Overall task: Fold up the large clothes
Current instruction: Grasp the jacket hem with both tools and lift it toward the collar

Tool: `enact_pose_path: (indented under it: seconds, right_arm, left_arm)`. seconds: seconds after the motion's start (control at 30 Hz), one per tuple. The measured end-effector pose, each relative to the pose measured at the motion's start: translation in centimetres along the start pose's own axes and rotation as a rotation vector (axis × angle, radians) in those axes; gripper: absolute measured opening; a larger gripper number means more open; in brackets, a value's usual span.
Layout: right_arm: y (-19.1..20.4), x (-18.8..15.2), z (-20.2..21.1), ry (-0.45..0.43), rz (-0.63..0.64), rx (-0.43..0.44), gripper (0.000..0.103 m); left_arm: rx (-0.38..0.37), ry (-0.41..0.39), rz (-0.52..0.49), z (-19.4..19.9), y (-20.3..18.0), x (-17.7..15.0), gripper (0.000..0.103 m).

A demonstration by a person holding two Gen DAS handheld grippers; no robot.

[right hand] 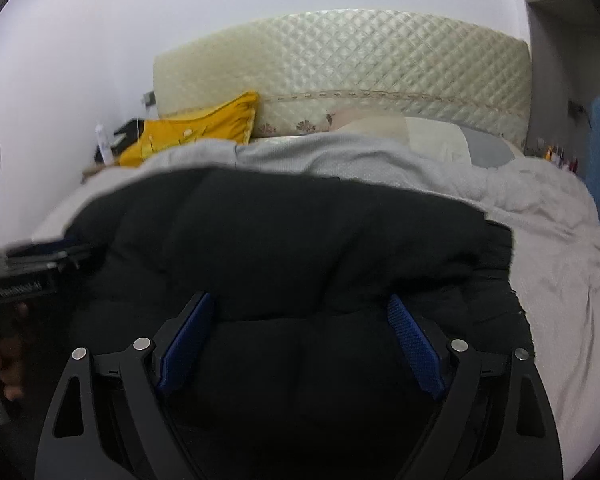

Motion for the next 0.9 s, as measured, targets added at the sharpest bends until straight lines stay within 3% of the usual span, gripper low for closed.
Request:
enact_pose_path:
  seconds: [0.17,0.5,0.63,0.7,0.83,0.9]
  right_arm:
    - [-0.4,-1.3,-2.3,0.035,-0.024,0.007,0.092]
    - [0.0,-3.3,-5.2,0.091,0.043,-0.084,0.093]
    - [-0.3,-3.0,-3.4,0.099,0.008,-0.023,0.093]
    - [-0.6,-2.3,-1.0,0.051,-0.013,0.031,0.093]
    - [-2.1,-1.9,1.5,0.011,-0.003,0.030,0.092]
    - [-3.4,-2.3,2.1,0.023,-0.007,0.020,0.091]
  left_arm:
    - [0.020,0.018,-0.043,-2.1,0.0,-0.8,0.081]
    - [0.081,0.074,-0.075,-3.9,-0.2,-1.6,0.082]
    - [0.082,0.018,-0.042,-1.3,0.5,-1.4,0.082]
    - [0.080,-0.007,-0.028,-0.3,0.8,-1.6,0.082]
    - [0.057,-0.039,0.087,1.2,2.9,-2.7,0.082]
    - [0.088,-0.026,0.057,1.1,3.2,-2.7,0.082]
Point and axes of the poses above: each gripper's, at about its wrist camera, not at the fingertips, and z roughly against the way its jaws point, y to its left, x to its top, the point moved 10 cm from there along -z, roughly the way its jaws point, and after that the axes turned 3 degrees about y, right-handed, at the moved point
